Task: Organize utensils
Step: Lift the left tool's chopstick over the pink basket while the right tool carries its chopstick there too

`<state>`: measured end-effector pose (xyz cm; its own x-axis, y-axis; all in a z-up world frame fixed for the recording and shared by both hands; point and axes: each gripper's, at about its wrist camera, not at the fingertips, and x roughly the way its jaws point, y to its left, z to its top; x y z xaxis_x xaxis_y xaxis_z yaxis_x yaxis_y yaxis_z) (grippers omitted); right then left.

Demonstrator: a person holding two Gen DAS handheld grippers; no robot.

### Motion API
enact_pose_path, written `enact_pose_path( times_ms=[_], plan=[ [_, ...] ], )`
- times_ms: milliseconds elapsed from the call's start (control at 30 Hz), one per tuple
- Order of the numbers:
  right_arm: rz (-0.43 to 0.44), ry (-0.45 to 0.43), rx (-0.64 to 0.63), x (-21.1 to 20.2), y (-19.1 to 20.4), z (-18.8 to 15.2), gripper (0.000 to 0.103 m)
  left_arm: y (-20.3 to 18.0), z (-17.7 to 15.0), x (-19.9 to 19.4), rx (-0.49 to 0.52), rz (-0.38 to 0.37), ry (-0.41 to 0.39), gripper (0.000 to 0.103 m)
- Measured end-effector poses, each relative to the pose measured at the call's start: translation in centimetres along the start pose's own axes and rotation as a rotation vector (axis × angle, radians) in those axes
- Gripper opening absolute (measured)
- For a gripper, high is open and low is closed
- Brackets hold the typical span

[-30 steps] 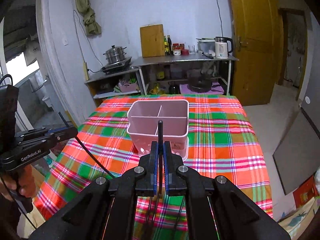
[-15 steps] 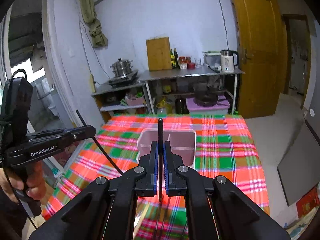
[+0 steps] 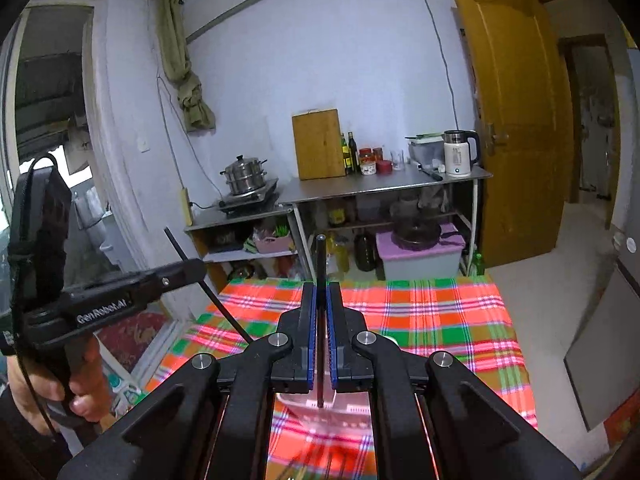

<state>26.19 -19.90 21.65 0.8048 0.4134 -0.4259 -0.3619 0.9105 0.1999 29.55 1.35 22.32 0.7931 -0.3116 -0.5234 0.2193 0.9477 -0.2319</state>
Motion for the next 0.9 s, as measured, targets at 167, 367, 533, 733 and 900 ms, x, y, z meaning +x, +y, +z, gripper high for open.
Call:
enact_pose_path(
  times_ms=[167,367,533,733,900],
  plan=[
    [0.001,0.036,0.019,3.0,-0.6,-0.8,0.004,1.5,-1.1,2.9,-0.031,-0.001,0.039,0.004],
    [0.007,0.116,0.048,6.9,-1.4,-3.4,0.005,3.2,-3.7,6.3,-0.052,0.01,0.102,0.004],
    [0.002,0.167,0.068,9.0,-2.4,-5.2,0.005,4.2,-5.3,8.2,-0.07,0.014,0.146,0.004],
    [0.006,0.203,0.088,10.0,-3.1,-6.2,0.005,5.1,-6.3,8.8,-0.087,0.017,0.165,0.004],
    [0.007,0.194,0.086,9.7,-3.1,-6.2,0.005,5.1,-6.6,8.3,-0.073,0.028,0.15,0.005]
  ],
)
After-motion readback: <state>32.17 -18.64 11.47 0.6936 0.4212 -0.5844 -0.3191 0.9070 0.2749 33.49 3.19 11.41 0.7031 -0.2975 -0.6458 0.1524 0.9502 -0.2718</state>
